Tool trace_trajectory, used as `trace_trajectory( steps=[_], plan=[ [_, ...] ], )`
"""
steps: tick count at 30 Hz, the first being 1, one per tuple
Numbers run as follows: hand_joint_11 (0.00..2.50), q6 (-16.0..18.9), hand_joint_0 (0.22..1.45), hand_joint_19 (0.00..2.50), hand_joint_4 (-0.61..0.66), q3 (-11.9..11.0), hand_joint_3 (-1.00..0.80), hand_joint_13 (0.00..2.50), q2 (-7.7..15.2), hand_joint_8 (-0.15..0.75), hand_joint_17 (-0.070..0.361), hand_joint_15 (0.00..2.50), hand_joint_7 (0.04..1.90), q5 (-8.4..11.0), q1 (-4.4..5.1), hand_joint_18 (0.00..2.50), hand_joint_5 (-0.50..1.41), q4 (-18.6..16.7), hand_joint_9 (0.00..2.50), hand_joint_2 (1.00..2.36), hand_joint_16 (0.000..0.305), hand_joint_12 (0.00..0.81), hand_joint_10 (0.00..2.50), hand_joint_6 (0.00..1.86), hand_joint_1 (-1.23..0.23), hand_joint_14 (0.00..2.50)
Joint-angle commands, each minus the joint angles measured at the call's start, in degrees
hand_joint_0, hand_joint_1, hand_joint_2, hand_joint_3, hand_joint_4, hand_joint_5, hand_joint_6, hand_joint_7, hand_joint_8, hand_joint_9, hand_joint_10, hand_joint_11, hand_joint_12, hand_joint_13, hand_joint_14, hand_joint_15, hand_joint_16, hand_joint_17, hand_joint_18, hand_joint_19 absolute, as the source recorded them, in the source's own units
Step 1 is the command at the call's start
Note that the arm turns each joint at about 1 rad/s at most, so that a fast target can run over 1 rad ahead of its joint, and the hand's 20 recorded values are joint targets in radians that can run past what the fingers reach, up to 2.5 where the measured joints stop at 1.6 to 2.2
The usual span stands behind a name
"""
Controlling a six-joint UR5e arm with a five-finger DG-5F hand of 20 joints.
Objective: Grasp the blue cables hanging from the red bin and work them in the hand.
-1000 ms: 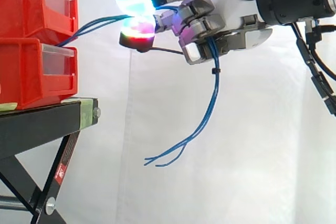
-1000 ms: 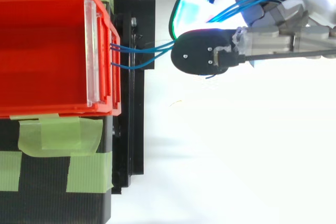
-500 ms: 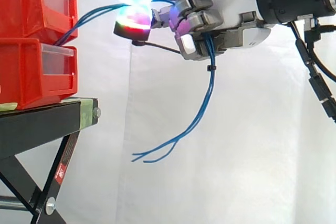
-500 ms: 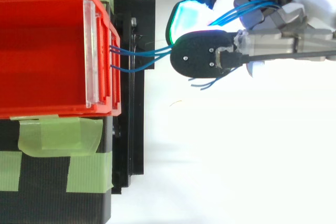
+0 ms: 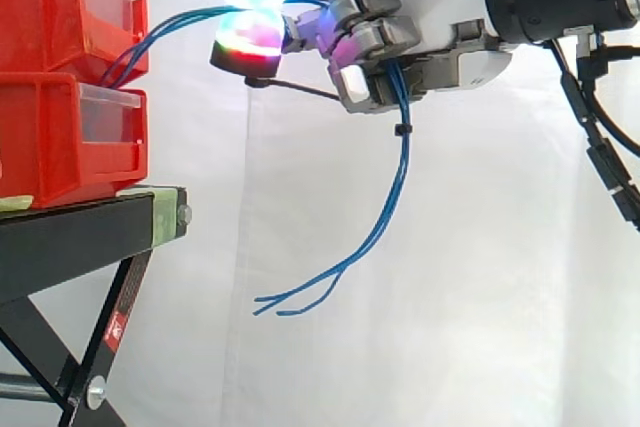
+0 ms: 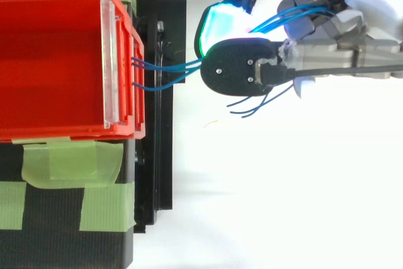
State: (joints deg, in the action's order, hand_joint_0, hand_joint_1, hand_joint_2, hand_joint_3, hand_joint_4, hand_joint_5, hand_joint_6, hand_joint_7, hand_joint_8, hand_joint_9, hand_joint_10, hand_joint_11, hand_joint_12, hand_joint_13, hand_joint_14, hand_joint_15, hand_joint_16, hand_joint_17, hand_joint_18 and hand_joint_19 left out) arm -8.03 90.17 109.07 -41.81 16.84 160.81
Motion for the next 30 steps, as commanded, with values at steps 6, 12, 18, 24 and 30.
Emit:
trace_trajectory(
  steps=[6, 12, 18, 24, 30],
  plan=[
    [2.50, -0.76, 1.12, 0.56, 0.22, 0.00, 0.41, 1.73, 0.00, 0.486, 0.166, 1.88, 1.05, -0.64, -0.23, 2.19, 0.08, -0.23, 1.06, 1.07, 0.221, 0.718, 2.50, 0.95, -0.66, 2.50],
    [2.50, -0.67, 0.93, 0.56, 0.22, -0.08, -0.19, 1.73, 0.00, 0.486, 0.166, 1.88, 1.13, -0.64, -0.23, 2.19, 0.11, -0.05, 1.06, 1.02, 0.221, 0.718, 2.50, 0.69, -0.69, 2.50],
    [2.50, -0.41, 1.09, 0.56, 0.15, -0.61, 0.35, 1.73, -0.27, 0.486, 0.166, 1.88, 1.05, -0.82, -0.23, 2.19, 0.04, 0.03, 1.06, 1.20, 0.221, 0.718, 2.50, 0.68, -0.63, 2.50],
    [2.50, -0.14, 1.07, 0.56, 0.18, -2.28, -0.05, 1.73, -0.18, 0.486, 0.166, 1.88, 1.17, -1.43, -0.23, 2.19, 0.10, 4.52, 1.06, 1.02, 0.221, 0.718, 2.50, 0.27, -0.65, 2.50],
    [2.50, 0.74, 1.02, 0.56, 0.19, -2.28, -0.19, 1.73, -0.79, 0.486, 0.166, 1.88, 1.15, -2.40, -0.23, 2.19, 0.07, 6.36, 1.06, 1.02, 0.221, 0.718, 2.50, 0.28, -0.65, 2.50]
  ],
)
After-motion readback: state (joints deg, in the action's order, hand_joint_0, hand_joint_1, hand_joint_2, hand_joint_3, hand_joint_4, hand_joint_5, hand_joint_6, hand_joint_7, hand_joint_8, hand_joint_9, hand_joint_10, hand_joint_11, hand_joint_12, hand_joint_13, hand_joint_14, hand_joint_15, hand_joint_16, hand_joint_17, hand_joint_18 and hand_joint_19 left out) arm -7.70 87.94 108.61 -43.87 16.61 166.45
